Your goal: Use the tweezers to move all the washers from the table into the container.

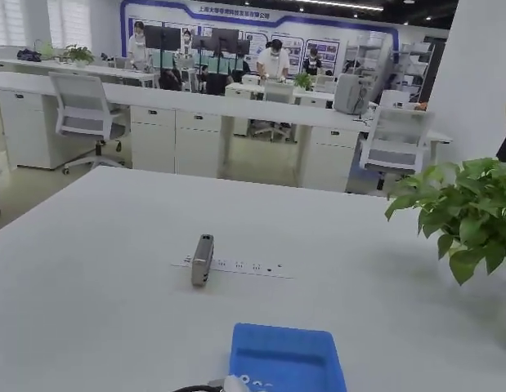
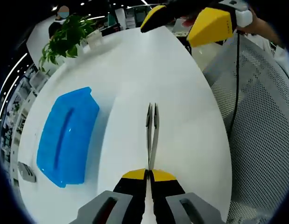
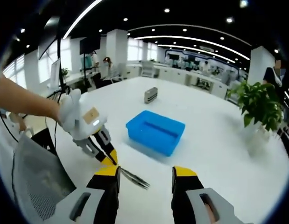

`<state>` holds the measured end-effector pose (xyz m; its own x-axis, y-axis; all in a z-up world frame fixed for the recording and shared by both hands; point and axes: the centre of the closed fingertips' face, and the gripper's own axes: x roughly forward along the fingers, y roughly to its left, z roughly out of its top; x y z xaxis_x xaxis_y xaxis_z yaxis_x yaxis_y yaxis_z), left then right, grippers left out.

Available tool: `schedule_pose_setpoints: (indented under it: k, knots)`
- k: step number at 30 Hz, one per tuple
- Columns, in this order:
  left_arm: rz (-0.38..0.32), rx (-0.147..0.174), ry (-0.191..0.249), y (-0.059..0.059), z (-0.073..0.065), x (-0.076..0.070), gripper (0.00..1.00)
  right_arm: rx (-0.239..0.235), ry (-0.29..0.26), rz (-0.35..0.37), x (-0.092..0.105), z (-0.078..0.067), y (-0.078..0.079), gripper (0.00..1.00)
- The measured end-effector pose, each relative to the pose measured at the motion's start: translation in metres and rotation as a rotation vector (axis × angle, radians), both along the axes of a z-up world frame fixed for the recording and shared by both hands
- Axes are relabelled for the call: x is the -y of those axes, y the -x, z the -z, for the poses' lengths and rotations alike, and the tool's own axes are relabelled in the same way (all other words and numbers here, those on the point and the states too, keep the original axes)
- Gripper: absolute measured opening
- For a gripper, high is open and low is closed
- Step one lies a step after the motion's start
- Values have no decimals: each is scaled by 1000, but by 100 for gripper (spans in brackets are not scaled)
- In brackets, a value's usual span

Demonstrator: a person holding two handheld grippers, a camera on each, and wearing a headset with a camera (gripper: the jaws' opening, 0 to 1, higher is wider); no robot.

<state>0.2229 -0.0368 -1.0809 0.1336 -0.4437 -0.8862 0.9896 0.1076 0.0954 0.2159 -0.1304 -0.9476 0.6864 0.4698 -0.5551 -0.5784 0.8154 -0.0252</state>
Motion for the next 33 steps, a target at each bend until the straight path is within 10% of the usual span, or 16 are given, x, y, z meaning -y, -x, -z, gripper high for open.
schedule_pose_setpoints:
  k: [8,15,25,33]
  knots:
    - [-30,12,-4,-1,-1,-2,0,-21,-86,160,30,-1,1,88]
    - [-158,-32,29,-6,-6,-12,17,-19,-87,210,39,3,3,99]
    - [-593,27,298,-23,-63,-47,49,-30,-81,203,37,9,1,99]
    - [-912,82,463,-12,-108,-91,83,-52,-50,175,34,19,3,99]
